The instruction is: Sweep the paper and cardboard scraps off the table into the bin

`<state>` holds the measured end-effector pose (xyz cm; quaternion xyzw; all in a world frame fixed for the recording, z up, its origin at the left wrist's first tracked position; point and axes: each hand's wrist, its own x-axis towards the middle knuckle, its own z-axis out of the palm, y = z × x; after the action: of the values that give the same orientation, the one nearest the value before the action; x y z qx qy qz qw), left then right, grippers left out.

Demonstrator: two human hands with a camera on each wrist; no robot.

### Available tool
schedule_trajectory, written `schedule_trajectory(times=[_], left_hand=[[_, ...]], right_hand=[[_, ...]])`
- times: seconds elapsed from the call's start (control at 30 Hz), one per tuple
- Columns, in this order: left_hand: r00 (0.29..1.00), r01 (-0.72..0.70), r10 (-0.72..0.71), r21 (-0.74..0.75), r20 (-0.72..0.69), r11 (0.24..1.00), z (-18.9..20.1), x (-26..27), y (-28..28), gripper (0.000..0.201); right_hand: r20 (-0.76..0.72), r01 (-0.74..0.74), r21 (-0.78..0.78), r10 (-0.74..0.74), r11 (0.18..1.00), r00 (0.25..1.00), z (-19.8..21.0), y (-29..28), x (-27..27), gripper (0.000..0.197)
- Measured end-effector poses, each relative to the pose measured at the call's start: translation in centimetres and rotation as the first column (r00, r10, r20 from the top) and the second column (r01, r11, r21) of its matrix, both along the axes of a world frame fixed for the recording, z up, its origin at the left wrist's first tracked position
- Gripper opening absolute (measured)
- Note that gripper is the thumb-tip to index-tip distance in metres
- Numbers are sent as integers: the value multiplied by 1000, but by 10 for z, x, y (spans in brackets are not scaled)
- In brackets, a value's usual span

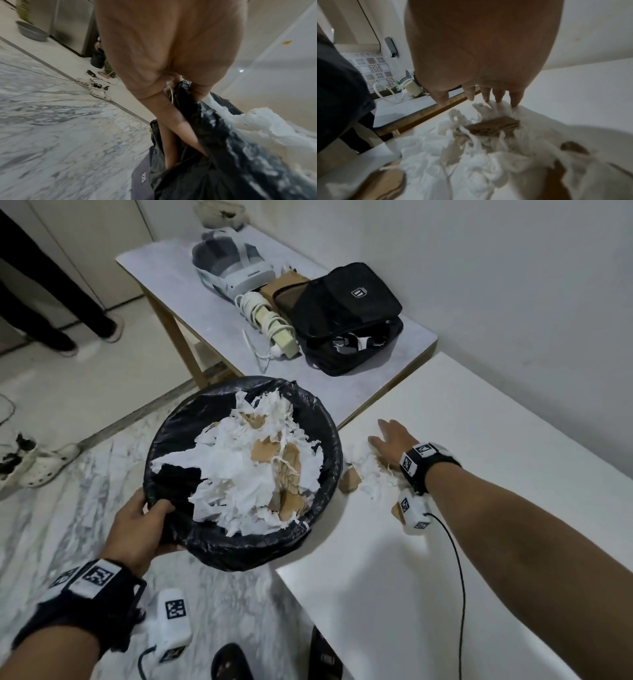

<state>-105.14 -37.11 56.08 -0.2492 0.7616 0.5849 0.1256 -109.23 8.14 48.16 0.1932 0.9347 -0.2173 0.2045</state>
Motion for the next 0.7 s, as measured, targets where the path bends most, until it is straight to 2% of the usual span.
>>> schedule_trajectory(times=[0.1,0.2,0.3,0.5,0.6,0.7], left_hand=[[999,-38,38,-12,8,999,-4,12,-9,28],[998,-66,66,-1,12,998,1,17,-6,25],[997,-74,74,2,12,997,4,14,-6,22],[999,-49,49,-8,-16,999,7,2,-8,24],[997,-64,64,-11,-34,998,6,3,-6,20],[997,-72,72,8,-30,997,4,4,-3,18]], right_hand=[[27,-57,21,56,998,998,-5,-18,10,66],[-20,-159,-31,159,987,987,-1,-52,46,65],[-35,-280,12,280,960,959,3,-74,73,63],[-51,-253,88,258,964,965,10,-77,40,61],[-46,-370,106,376,923,925,3,-94,37,57],[-30,-460,145,469,876,883,-3,-113,64,57]])
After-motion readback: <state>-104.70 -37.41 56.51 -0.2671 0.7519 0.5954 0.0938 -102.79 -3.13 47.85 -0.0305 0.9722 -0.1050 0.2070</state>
